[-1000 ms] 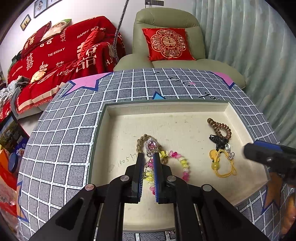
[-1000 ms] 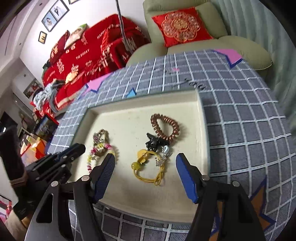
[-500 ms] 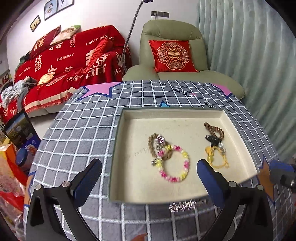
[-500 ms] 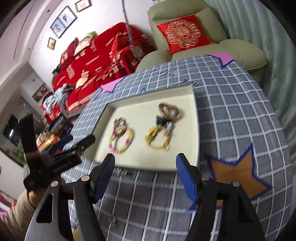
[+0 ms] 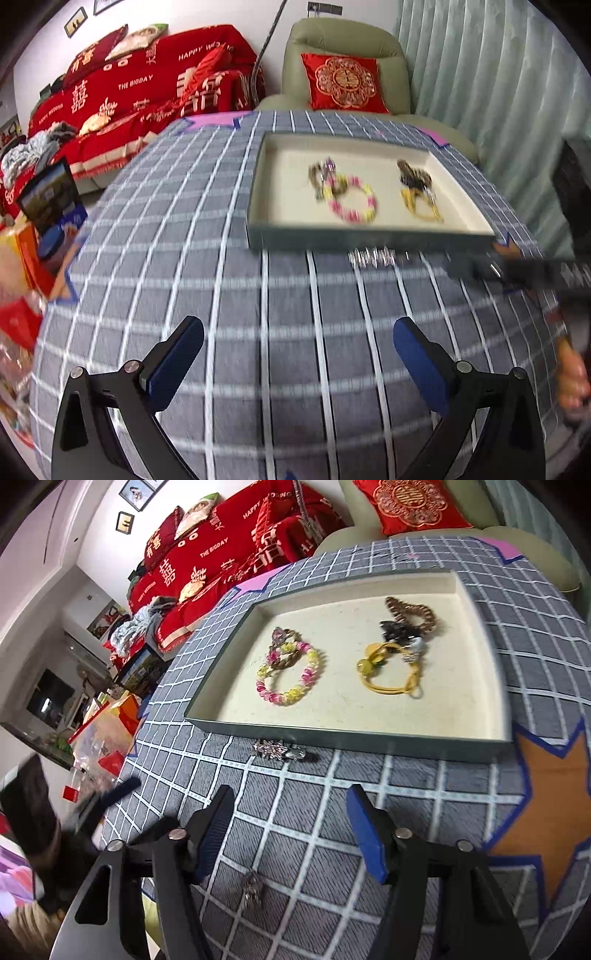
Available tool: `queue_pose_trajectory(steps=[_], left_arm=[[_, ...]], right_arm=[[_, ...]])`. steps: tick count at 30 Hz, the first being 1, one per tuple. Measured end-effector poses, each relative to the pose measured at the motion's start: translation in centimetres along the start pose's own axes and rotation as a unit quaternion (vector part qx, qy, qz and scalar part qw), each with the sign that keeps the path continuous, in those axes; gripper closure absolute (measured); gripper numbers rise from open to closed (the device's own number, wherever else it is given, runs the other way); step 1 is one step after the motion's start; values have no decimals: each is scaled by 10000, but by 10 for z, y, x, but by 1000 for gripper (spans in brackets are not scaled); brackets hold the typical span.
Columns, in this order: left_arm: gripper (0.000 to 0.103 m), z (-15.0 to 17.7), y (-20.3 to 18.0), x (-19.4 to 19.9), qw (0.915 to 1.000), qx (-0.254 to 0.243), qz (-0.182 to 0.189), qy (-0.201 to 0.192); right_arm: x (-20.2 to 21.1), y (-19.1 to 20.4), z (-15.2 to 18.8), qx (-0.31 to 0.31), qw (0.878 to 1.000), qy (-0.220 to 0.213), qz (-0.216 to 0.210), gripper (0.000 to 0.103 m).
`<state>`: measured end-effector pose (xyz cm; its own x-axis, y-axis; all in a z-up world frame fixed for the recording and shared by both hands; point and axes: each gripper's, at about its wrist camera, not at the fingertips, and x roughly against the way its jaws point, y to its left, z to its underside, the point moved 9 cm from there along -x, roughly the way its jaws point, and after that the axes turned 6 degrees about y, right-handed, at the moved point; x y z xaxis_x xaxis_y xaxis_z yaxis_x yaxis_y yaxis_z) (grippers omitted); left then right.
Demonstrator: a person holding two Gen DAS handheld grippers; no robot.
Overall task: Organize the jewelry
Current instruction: 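Withdraw both tools from the tray toward the last jewelry pieces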
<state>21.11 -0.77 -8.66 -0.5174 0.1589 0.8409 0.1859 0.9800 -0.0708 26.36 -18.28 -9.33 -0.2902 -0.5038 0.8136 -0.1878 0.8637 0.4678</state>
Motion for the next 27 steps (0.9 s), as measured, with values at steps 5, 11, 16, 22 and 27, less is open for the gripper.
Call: queue_pose_trajectory(steps=[5, 11, 16, 22, 27], left_arm=[[0, 16, -5, 4, 10000, 45, 23, 11], [0, 20, -6, 7, 10000, 45, -13, -46], [0, 23, -4, 6, 10000, 90, -11, -4], [0, 24, -1, 4, 9999, 165, -1, 16], [0, 24, -1, 4, 9999, 164, -1, 21]], right_arm=[[-21, 8, -10, 157, 9998, 79, 65, 42], [-36, 16, -18, 235, 9997, 112, 43, 42], [-44, 24, -15, 313, 9992, 224, -115, 42], [-37, 34, -13, 558, 9981, 158, -198, 42], [-44, 24, -20, 427, 9990, 147, -41, 42]])
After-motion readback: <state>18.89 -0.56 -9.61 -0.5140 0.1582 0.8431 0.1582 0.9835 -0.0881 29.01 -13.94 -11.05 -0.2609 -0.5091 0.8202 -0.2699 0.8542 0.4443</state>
